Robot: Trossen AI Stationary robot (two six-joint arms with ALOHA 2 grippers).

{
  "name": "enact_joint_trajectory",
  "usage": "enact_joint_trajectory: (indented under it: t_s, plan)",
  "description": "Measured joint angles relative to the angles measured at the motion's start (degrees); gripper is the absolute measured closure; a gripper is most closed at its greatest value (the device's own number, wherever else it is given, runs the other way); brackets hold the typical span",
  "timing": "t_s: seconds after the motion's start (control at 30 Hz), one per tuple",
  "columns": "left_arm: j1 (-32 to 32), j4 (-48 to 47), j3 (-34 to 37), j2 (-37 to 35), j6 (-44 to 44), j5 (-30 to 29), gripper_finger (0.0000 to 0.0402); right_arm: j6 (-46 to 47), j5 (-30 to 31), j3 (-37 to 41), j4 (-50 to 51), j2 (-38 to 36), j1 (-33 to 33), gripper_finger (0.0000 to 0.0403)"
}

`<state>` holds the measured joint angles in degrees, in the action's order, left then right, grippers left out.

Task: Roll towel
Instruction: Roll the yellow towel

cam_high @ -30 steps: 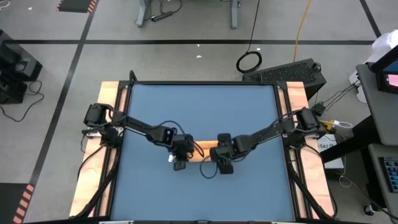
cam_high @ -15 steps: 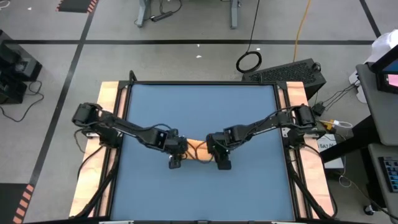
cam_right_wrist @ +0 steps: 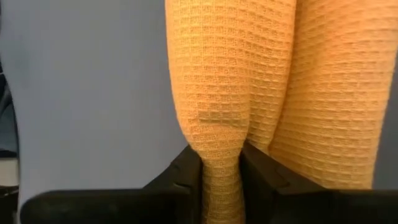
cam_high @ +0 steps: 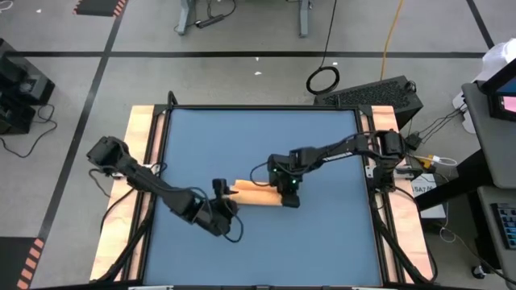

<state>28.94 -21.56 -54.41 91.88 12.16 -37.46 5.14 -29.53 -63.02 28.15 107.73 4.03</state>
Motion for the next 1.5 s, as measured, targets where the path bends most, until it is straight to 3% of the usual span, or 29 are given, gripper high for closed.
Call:
enact_joint_trajectory:
  t_s: [0.27,0.47,0.63,1.17,1.33,1.5]
  plan:
    - [0.2,0.0,0.1,8.1,-1.2,-0.6,0.0114,-0.1,-1.1,0.0,0.5,0.0,1.4,0.0333]
    - [-1.1,0.2,0.1,11.0,-0.5,-0.1,0.0151,-0.1,-1.1,0.0,0.5,0.0,1.4,0.0333]
    - [-3.1,0.5,0.1,11.7,-0.5,-0.2,0.018,-0.2,-1.0,0.0,0.5,0.0,1.1,0.0333]
    - [-7.6,4.2,1.0,11.6,0.9,3.6,0.0182,-1.8,-0.5,-0.1,0.8,-0.1,0.7,0.0332]
    - [-11.4,4.5,0.9,11.4,0.9,14.2,0.0202,-3.3,-0.2,-0.1,1.4,-0.1,0.6,0.0332]
    - [-14.7,4.8,0.9,10.9,-0.4,21.2,0.0281,-4.7,3.1,-0.1,3.5,-1.3,0.6,0.0322]
